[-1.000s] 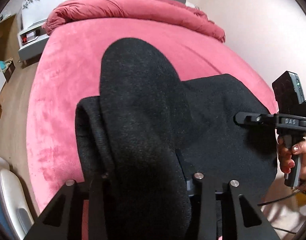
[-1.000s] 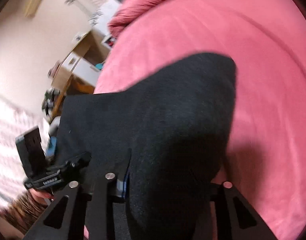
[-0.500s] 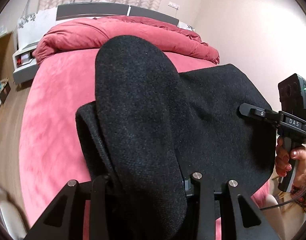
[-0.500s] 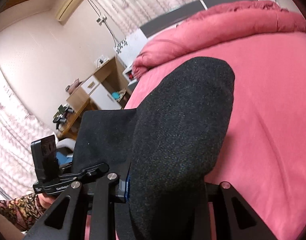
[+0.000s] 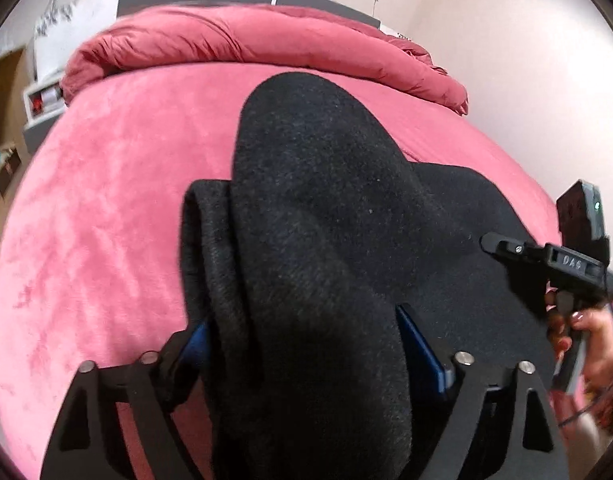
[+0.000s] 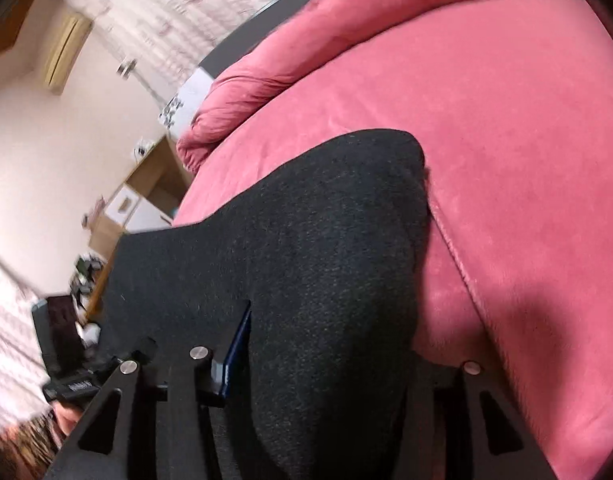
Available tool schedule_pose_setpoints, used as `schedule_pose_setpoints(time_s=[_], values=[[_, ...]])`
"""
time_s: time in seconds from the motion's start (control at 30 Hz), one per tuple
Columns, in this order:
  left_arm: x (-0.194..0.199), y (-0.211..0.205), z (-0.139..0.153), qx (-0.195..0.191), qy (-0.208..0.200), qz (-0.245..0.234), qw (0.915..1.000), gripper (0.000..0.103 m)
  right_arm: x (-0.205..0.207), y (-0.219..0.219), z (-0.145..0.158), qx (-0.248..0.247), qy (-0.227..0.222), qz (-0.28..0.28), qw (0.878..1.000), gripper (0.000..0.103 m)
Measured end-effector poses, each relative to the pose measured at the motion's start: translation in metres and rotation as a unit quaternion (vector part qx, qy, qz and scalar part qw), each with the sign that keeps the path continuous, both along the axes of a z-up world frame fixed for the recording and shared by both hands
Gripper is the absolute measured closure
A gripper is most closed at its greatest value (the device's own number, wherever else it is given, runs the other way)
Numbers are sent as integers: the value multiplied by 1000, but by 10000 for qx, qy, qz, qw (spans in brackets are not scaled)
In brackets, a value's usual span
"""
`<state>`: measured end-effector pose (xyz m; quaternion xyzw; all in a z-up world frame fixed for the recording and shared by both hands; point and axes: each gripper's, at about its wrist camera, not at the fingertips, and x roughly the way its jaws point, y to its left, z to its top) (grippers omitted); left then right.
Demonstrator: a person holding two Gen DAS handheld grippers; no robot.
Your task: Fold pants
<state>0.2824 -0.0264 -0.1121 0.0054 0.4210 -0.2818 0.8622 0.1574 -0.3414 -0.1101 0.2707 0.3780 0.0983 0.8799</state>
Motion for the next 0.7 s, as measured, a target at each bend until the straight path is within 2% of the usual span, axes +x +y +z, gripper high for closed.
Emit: schedule_pose_setpoints(time_s=[0.1,0.17,0.27,0.33,0.4,0.53,0.63,0.7], values=[[-11,19,-1,-199,135,332,9992,6,3,-2,7,-75,251,-75,9996,54],[-21,35,-3,-372,262,503,9977,6,-2,-2,16,-243,425,-406,9980,49],[-52,54,-6,-479,136,667,9965,6,-39,3,30,-743,366,-1118,9903,45],[-70,66,-7,-442,124,723,9963,6,-64,15,43,-1278,256,-1540,9794,45],[-84,68,-9,-495,158,872,9948,6,-86,28,45,-1586,226,-1585,9743,45],[-113,66,-3,-313,83,1068,9937,6,-112,49,32,-1901,655,-1322,9706,45],[-137,68,1,-122,-126,1137,9934,6,-141,58,32,-1895,641,-1516,9680,45],[-147,61,-1,214,-119,1101,9936,6,-152,65,35,-1799,678,-1627,9678,45]])
